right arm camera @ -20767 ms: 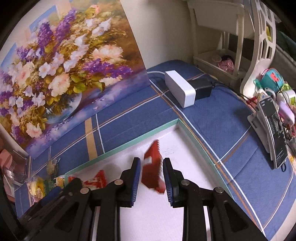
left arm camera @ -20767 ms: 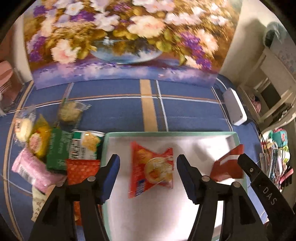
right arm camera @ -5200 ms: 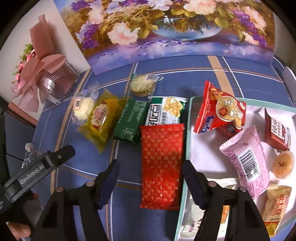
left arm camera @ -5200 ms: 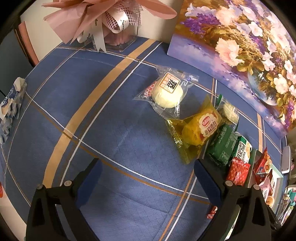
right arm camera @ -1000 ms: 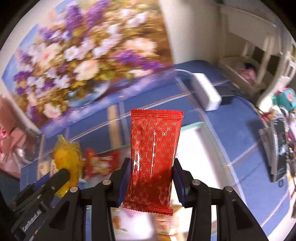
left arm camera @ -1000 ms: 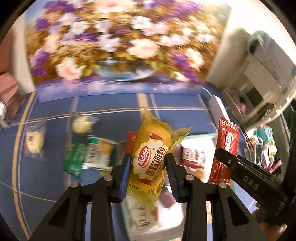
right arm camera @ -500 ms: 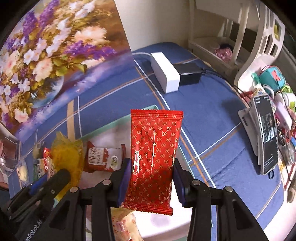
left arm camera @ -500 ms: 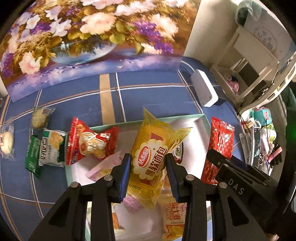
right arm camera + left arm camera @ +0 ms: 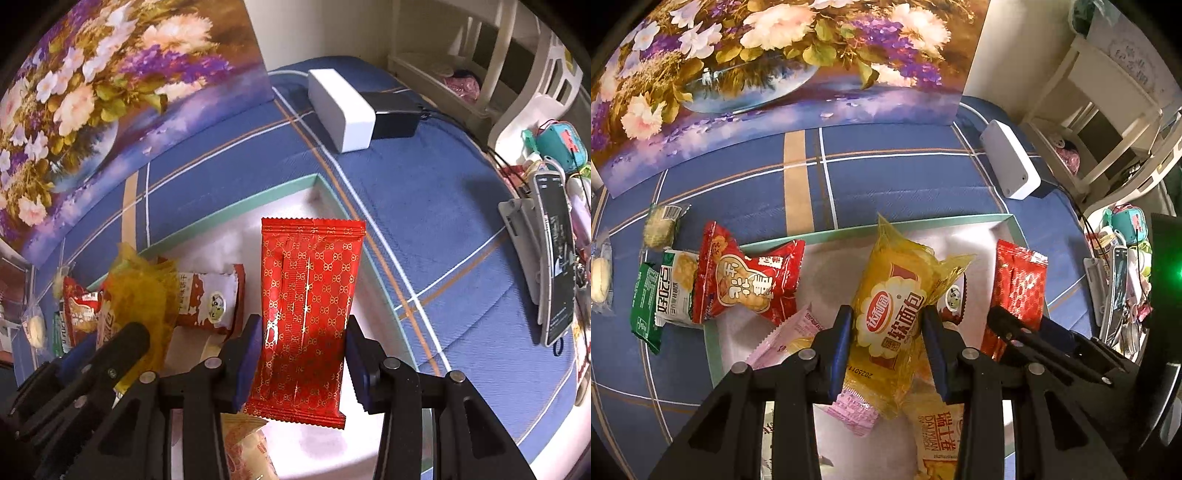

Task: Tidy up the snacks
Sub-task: 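Carry both packets into the white tray and open both tools, then withdraw both tools from the tray toward the remaining snacks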

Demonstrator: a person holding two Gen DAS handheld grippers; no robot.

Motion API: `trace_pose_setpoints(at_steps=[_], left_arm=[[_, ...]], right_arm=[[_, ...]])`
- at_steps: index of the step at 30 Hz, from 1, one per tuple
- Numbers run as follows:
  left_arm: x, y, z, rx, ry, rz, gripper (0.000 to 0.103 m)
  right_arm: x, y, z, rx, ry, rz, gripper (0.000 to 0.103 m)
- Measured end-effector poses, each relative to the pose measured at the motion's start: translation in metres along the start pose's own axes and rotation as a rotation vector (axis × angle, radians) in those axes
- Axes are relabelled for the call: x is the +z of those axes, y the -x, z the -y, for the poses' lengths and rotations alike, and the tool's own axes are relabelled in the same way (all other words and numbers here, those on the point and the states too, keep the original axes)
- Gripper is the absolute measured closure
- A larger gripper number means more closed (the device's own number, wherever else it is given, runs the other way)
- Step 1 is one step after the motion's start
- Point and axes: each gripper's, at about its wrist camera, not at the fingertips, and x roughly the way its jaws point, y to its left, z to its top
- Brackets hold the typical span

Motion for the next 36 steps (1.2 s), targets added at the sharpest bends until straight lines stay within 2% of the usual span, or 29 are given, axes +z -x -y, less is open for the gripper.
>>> trace_pose_setpoints(at_steps=[14,27,31,36], left_arm=[[-0.004,-0.003,-0.006,-0.003,0.025,-0.001,0.063],[-0.006,0.024,-0.011,-0.032,0.06,0.039,0.063],[-0.008,0.033,-0.016,-0.043,0.077,0.062,0.056],[-0.011,0.043,-0.028,-0.033,0.101,0.096,0.056]], right_arm=[[0.002,-0.016,-0.007,-0.017,0.018,-0.05,0.055],[0.014,0.014,-0.015,-0.011,0.038,0.013,0.054],[0.013,0.024,-0.016,-0.014,0.051,0.031,0.054],[0.014,0.031,-0.018,-0.01,0.067,0.043,0.054]])
